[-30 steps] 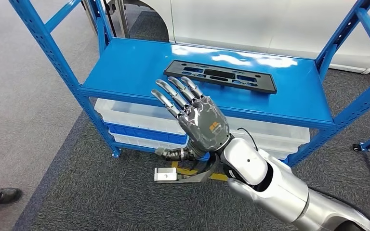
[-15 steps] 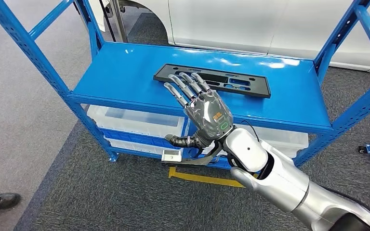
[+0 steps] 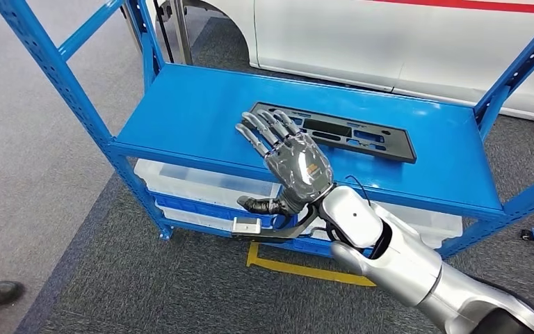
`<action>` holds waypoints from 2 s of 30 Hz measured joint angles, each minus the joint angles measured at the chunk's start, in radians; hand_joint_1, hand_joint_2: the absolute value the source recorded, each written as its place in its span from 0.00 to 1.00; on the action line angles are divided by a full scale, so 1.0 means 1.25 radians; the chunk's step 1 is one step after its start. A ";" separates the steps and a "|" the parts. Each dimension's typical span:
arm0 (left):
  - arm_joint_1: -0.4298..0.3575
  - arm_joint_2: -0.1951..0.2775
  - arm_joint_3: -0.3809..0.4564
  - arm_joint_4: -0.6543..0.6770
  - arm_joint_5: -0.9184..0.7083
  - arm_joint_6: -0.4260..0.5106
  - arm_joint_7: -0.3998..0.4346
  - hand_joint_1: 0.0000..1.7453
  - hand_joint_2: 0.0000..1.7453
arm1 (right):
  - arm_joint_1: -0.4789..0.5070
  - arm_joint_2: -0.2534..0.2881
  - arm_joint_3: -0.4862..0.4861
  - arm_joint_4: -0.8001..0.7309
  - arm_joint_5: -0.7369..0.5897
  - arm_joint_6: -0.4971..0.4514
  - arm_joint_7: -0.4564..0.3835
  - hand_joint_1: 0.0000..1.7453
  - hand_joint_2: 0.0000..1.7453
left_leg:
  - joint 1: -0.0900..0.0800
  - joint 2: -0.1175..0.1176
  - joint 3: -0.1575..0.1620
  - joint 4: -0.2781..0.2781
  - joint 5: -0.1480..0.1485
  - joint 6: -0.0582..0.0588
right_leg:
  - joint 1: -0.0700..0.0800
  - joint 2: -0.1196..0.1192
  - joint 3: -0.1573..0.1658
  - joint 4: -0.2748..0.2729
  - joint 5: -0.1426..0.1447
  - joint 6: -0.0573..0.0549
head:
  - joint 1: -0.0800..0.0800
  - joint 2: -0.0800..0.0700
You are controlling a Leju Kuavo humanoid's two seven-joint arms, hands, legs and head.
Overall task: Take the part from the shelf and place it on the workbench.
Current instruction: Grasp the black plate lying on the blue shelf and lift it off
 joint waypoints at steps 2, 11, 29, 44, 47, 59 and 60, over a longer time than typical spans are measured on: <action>0.001 -0.002 0.000 0.000 0.002 0.001 -0.004 0.00 0.00 | 0.001 0.000 -0.002 0.003 0.000 0.001 -0.002 0.00 0.00 | -0.001 -0.002 0.014 0.001 -0.013 -0.005 | 0.005 0.001 0.022 -0.088 0.061 -0.011 | 0.000 0.000; -0.004 -0.006 -0.001 0.004 0.004 0.001 -0.005 0.00 0.00 | 0.002 0.000 -0.006 0.011 0.000 0.003 -0.005 0.00 0.00 | -0.003 -0.002 0.025 0.001 -0.031 -0.018 | 0.011 0.006 0.034 -0.136 0.072 -0.020 | 0.003 0.000; -0.005 -0.006 -0.003 0.004 0.002 0.001 0.010 0.00 0.00 | 0.002 0.004 -0.008 0.018 0.000 0.013 -0.011 0.00 0.00 | -0.004 -0.002 0.028 -0.007 -0.035 -0.022 | 0.008 0.005 0.039 -0.135 0.072 -0.022 | 0.003 0.000; -0.005 -0.009 -0.003 0.005 0.004 0.003 0.012 0.00 0.00 | 0.006 0.009 -0.016 0.023 -0.002 0.016 -0.016 0.00 0.00 | 0.005 0.005 0.063 -0.052 -0.013 0.001 | -0.010 0.004 -0.057 0.045 0.012 0.008 | 0.004 0.000; -0.003 -0.009 -0.003 0.005 0.007 0.003 0.012 0.00 0.00 | 0.006 0.009 -0.016 0.026 -0.002 0.016 -0.016 0.00 0.00 | 0.013 0.001 0.067 -0.029 -0.040 -0.018 | -0.020 0.002 -0.009 -0.065 0.080 0.020 | 0.004 0.000; -0.006 -0.010 -0.004 0.006 0.017 0.005 0.011 0.00 0.00 | 0.004 0.010 -0.020 0.031 -0.004 0.019 -0.019 0.00 0.00 | 0.018 0.007 -0.086 0.233 -0.144 -0.055 | -0.011 0.001 0.033 -0.117 0.053 -0.025 | 0.004 0.000; -0.005 -0.010 -0.004 0.006 0.017 0.005 0.011 0.00 0.00 | 0.004 0.010 -0.020 0.031 -0.004 0.019 -0.019 0.00 0.00 | 0.018 0.007 -0.091 0.221 -0.118 -0.052 | -0.010 0.001 0.037 -0.117 0.051 -0.025 | 0.004 0.000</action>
